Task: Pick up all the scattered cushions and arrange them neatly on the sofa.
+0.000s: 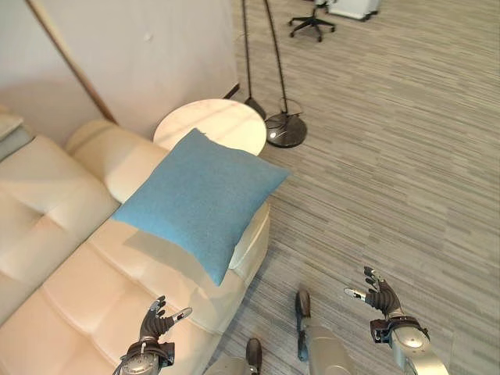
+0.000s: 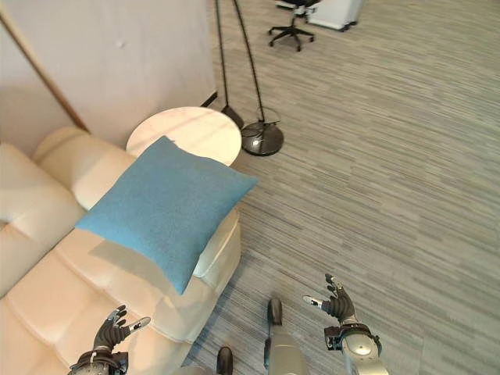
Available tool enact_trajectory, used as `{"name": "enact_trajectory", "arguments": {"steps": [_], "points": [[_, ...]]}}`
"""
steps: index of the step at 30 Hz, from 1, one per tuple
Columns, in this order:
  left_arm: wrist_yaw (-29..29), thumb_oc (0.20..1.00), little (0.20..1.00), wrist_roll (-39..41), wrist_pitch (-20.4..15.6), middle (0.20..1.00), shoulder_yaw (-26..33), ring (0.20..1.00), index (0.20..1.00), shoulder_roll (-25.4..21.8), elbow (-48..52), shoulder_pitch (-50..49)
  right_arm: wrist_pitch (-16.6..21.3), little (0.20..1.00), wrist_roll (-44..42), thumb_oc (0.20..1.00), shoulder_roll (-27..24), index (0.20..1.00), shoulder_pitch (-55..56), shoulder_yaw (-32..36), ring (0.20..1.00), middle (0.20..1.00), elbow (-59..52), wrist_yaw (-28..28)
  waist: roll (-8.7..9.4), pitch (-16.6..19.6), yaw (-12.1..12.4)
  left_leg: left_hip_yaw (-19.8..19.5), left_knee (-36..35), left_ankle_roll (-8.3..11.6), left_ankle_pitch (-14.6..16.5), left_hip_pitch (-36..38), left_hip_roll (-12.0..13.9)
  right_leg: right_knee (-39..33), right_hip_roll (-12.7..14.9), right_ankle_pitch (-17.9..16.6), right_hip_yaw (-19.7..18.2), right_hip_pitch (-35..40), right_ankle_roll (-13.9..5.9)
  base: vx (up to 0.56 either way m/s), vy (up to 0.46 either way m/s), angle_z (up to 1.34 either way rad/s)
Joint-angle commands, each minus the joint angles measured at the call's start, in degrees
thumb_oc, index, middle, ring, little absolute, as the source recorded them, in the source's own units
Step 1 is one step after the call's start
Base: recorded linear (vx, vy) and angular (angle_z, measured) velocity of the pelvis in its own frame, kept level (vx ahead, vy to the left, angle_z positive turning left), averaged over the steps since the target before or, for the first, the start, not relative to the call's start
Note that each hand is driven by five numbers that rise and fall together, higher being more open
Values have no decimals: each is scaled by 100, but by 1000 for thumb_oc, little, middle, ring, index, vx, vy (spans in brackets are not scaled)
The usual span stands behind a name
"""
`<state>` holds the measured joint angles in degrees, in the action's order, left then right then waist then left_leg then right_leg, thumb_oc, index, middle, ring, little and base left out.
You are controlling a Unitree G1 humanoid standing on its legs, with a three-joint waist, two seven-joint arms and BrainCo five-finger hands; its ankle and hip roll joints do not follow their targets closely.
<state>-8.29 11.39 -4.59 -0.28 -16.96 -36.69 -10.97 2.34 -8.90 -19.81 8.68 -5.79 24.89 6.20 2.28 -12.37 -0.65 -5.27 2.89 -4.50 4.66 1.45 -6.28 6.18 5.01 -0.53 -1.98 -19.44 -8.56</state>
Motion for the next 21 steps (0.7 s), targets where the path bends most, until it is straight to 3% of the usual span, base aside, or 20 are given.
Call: {"name": "enact_trajectory", "arguments": {"steps": [1, 3, 5, 6, 7, 8, 9, 10, 12, 13, 14, 16, 18, 21], "points": [[-57, 1000, 1000, 176, -280, 1000, -108, 1000, 1000, -236, 240, 206, 283, 1000, -21, 1000, -232, 1000, -137, 249, 1000, 1000, -109, 18, -57, 39, -75, -271, 553, 480, 635, 452, 235, 25, -99, -521, -112, 284, 9, 351, -317, 176], [-2, 1000, 1000, 219, -280, 1000, -159, 1000, 1000, -211, 213, 201, 327, 1000, -45, 1000, -262, 1000, -175, 281, 1000, 1000, -54, 1, -141, 127, -127, -312, 722, 669, 441, 393, 465, 102, -36, -421, 166, 436, 96, 292, -282, 167], [22, 1000, 1000, 240, -278, 1000, -215, 1000, 1000, -205, 183, 211, 391, 1000, -134, 1000, -323, 1000, -156, 320, 1000, 1000, -73, 1, -185, 121, -160, -140, 1311, 821, 55, 81, 720, 127, -10, -238, 402, 661, 222, 175, -228, 91], [22, 1000, 1000, 240, -278, 1000, -213, 1000, 1000, -208, 182, 212, 392, 1000, -134, 1000, -320, 1000, -158, 319, 1000, 1000, -72, 0, -170, 134, -172, -150, 1304, 819, 34, 60, 702, 117, 9, -251, 407, 647, 219, 185, -246, 105], [65, 1000, 1000, 274, -275, 1000, -217, 1000, 1000, -216, 156, 218, 397, 1000, -171, 1000, -395, 1000, -179, 313, 1000, 1000, -14, -10, -181, 99, -157, 203, 1848, 841, -168, -209, 893, 108, 10, -58, 624, 919, 356, 114, -149, 91], [65, 1000, 1000, 274, -275, 1000, -215, 1000, 1000, -219, 155, 220, 398, 1000, -171, 1000, -393, 1000, -182, 312, 1000, 1000, -13, -10, -167, 111, -168, 197, 1836, 839, -190, -227, 876, 98, 27, -71, 628, 906, 354, 207, -270, 84], [81, 1000, 1000, 297, -250, 1000, -208, 1000, 1000, -220, 99, 240, 357, 1000, -174, 1000, -420, 1000, -179, 327, 1000, 1000, 87, 4, -157, 103, -154, 582, 2034, 767, -199, -466, 1032, 93, 62, 115, 800, 1110, 449, 158, -187, 74], [122, 1000, 1000, 282, -240, 1000, -237, 1000, 1000, -216, 32, 243, 335, 1000, -197, 1000, -428, 1000, -164, 386, 1000, 1000, 136, 19, -174, 105, -127, 907, 1806, 691, 16, -600, 1009, 57, 77, 234, 960, 1284, 472, 159, -186, 86], [135, 1000, 1000, 258, -233, 1000, -267, 1000, 1000, -221, 7, 266, 342, 1000, -212, 1000, -431, 1000, -149, 426, 1000, 1000, 132, 33, -166, 137, -131, 1101, 1619, 657, 121, -684, 948, 25, 116, 262, 1085, 1344, 468, 123, -84, 72], [141, 1000, 1000, 237, -231, 1000, -295, 1000, 1000, -233, 29, 314, 335, 1000, -230, 1000, -425, 1000, -107, 512, 1000, 1000, 82, 67, -159, 192, -174, 1582, 1303, 618, 205, -774, 926, -19, 164, 329, 1300, 1451, 449, 129, -68, 51], [141, 1000, 1000, 237, -231, 1000, -295, 1000, 1000, -233, 29, 314, 335, 1000, -230, 1000, -425, 1000, -107, 513, 1000, 1000, 81, 67, -159, 191, -175, 1582, 1301, 617, 204, -772, 925, -20, 165, 329, 1301, 1453, 448, 128, -45, 71], [152, 1000, 1000, 191, -234, 1000, -321, 1000, 1000, -245, 93, 366, 338, 1000, -215, 1000, -430, 1000, -49, 601, 1000, 1000, 16, 136, -174, 247, -236, 2194, 1061, 628, 58, -934, 927, -88, 157, 401, 1539, 1632, 442, 168, -4, 89], [172, 1000, 1000, 109, -226, 1000, -315, 1000, 1000, -282, 163, 337, 285, 1000, -84, 1000, -492, 1000, -79, 599, 1000, 1000, 32, 192, -194, 272, -193, 2297, 882, 673, 64, -898, 890, -17, 69, 601, 1574, 1891, 385, 308, 90, 71], [177, 1000, 1000, 111, -214, 1000, -280, 1000, 1000, -288, 202, 292, 265, 1000, -12, 1000, -486, 1000, -93, 569, 1000, 1000, -21, 151, -184, 271, -156, 2236, 706, 586, -55, -862, 838, 34, 62, 516, 1590, 1846, 402, 64, 99, 2]]}}
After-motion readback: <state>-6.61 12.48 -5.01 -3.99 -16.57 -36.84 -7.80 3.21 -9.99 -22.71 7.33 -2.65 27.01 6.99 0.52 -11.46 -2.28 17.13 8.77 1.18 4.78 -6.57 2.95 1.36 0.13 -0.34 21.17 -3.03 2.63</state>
